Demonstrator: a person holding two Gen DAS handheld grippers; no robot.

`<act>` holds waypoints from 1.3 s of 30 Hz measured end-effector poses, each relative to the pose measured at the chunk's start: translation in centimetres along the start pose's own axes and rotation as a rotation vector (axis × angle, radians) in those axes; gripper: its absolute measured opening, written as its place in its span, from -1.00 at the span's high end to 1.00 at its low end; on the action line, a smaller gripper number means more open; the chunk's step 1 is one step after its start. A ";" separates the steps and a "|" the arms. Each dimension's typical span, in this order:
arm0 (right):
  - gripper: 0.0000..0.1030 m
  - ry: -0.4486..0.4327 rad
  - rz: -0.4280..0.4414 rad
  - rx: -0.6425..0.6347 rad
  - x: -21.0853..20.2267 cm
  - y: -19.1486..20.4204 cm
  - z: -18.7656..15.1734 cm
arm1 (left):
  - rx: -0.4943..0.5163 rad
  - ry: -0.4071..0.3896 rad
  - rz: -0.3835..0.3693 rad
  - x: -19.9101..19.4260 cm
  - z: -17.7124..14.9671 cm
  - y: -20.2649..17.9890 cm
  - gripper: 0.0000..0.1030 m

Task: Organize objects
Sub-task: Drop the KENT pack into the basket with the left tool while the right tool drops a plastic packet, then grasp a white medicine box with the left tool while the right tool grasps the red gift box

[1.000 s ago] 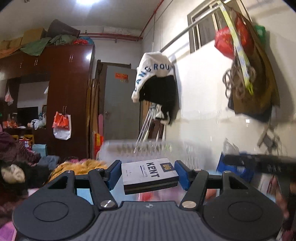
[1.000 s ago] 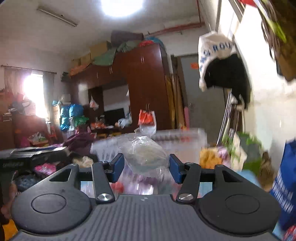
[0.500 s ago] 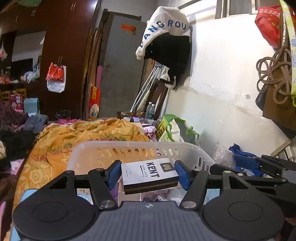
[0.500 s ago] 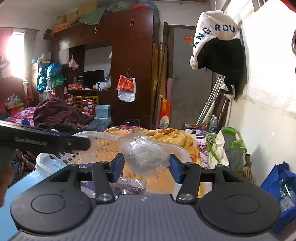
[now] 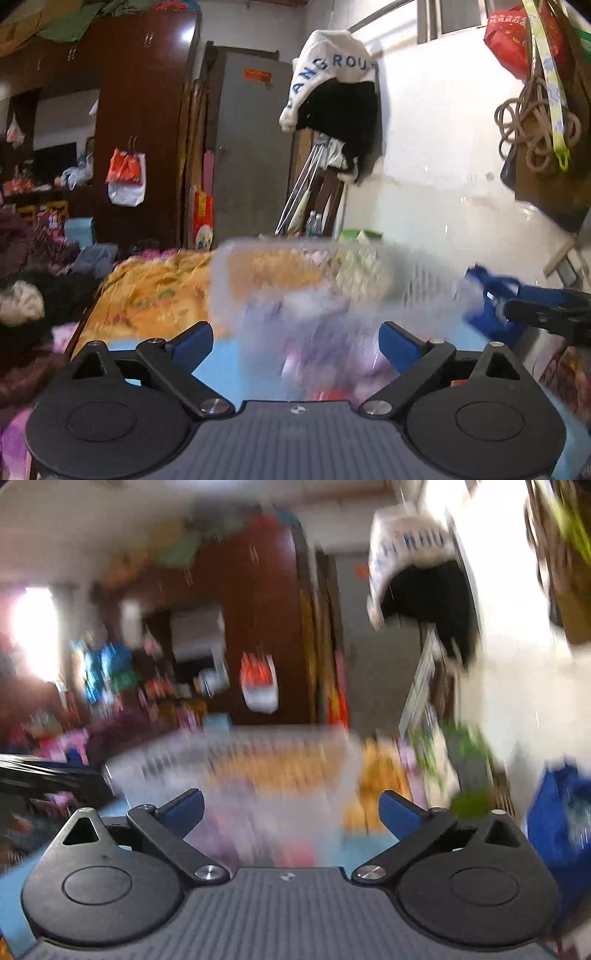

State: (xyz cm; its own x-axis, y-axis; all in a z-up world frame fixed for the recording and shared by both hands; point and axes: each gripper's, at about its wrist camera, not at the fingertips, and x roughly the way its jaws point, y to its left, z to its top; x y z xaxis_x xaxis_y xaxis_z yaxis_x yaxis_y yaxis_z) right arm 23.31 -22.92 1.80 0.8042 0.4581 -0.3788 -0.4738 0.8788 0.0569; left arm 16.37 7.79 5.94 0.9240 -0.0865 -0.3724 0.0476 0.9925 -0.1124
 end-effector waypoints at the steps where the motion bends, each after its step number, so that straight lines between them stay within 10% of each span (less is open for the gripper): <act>1: -1.00 0.060 -0.014 -0.005 0.9 -0.1 -0.6 | -0.011 0.015 0.000 -0.3 -1.0 0.7 -0.90; 11: -0.31 0.235 -0.002 -0.042 4.1 0.4 -3.9 | -0.093 0.125 -0.004 0.3 -5.3 5.7 -0.83; 24: -0.20 0.234 -0.042 -0.043 5.0 0.1 -4.4 | -0.014 0.235 -0.022 2.4 -6.6 4.2 -0.77; 30: -0.20 0.156 -0.057 -0.037 3.7 0.2 -4.3 | 0.013 0.239 -0.052 2.3 -7.0 3.5 0.20; 39: -0.20 0.054 -0.058 -0.019 2.0 0.3 -4.0 | -0.054 0.114 -0.107 0.3 -7.2 4.1 0.25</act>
State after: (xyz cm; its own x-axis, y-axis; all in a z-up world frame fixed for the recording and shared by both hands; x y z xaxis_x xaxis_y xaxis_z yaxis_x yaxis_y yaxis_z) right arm 23.35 -22.32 -2.59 0.8100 0.3985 -0.4304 -0.4346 0.9005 0.0159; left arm 14.13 11.16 -1.29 0.8654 -0.2040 -0.4576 0.1204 0.9713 -0.2052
